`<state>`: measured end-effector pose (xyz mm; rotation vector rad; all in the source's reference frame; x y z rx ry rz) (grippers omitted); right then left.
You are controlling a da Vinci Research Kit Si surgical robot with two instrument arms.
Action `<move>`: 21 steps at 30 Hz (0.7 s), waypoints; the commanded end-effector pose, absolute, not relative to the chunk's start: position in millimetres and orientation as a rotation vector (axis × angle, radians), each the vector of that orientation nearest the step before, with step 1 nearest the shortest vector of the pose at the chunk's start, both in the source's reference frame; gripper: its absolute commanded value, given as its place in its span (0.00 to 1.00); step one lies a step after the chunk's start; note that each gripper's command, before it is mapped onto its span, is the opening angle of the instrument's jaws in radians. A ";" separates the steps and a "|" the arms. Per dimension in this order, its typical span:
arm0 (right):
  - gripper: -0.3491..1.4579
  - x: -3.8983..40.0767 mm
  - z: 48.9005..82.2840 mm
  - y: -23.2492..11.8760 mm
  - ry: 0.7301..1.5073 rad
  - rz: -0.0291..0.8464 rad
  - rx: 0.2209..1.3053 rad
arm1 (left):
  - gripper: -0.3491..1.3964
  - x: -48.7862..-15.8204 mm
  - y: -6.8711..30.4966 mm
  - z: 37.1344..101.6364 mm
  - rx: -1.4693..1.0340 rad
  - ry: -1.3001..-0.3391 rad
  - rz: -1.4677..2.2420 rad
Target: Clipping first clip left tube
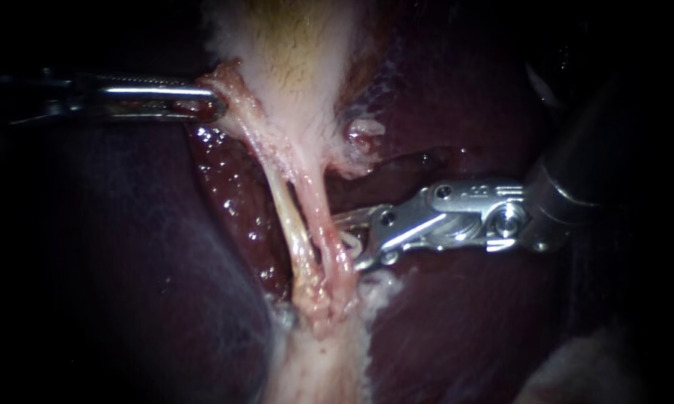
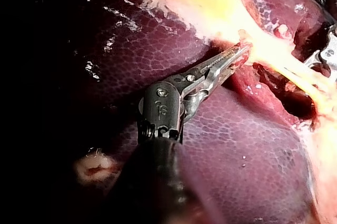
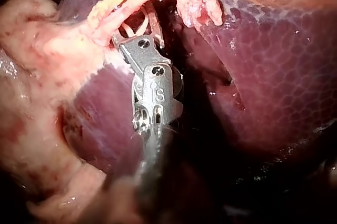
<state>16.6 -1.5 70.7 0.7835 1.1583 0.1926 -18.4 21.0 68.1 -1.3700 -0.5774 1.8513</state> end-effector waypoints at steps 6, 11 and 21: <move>0.44 15.0 71.4 -0.8 1.125 0.169 0.741 | 0.00 -18.4 21.0 68.1 -1.370 -0.577 1.851; 0.44 13.7 71.1 -0.2 1.116 0.170 0.718 | 0.00 -18.3 21.0 68.1 -1.370 -0.578 1.851; 0.46 11.6 68.9 1.8 1.115 0.211 0.707 | 0.00 -18.3 21.0 68.0 -1.370 -0.577 1.851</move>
